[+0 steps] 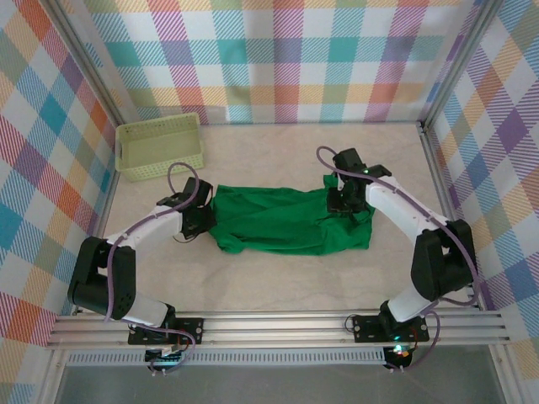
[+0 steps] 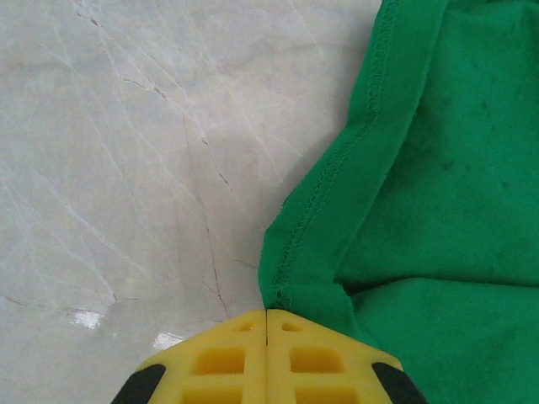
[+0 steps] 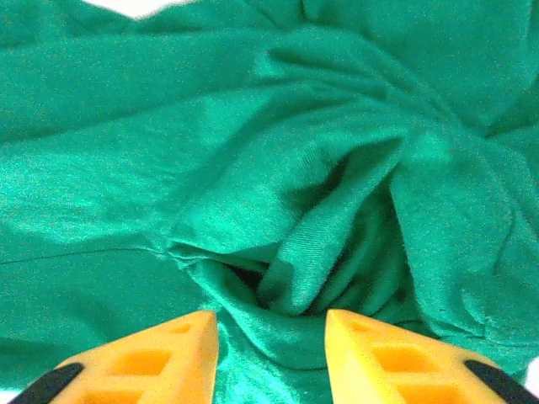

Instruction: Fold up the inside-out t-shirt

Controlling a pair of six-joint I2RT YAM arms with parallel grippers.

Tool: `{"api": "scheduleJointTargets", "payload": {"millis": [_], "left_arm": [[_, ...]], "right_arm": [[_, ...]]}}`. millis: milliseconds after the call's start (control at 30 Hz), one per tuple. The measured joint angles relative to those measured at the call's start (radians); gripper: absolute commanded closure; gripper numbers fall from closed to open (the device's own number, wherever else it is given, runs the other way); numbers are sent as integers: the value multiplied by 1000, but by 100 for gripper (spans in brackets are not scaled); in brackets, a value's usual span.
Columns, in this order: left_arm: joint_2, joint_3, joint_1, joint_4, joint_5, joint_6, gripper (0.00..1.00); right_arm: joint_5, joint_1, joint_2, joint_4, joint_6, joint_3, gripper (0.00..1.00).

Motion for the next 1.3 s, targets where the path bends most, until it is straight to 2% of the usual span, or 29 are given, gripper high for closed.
{"api": "scheduleJointTargets", "payload": {"millis": [133, 333, 500, 800, 1000, 1167, 1300], "left_arm": [[-18, 0, 0, -3, 0, 0, 100], [-40, -10, 0, 5, 4, 0, 100], [-77, -28, 0, 6, 2, 0, 100], [-164, -32, 2, 6, -25, 0, 100], [-200, -32, 17, 0, -57, -2, 100], [-218, -32, 32, -31, -113, -5, 100], [-218, -32, 40, -31, -113, -3, 100]], "right_arm": [[5, 0, 55, 9, 3, -21, 69], [13, 0, 93, 21, 0, -14, 99], [48, 0, 55, -2, -2, 8, 100], [66, -31, -278, -75, 0, 8, 100], [2, -121, -353, -108, 13, 7, 100], [-116, -225, -387, -124, 27, 6, 100], [-164, -255, -397, -129, 29, 6, 100]]}}
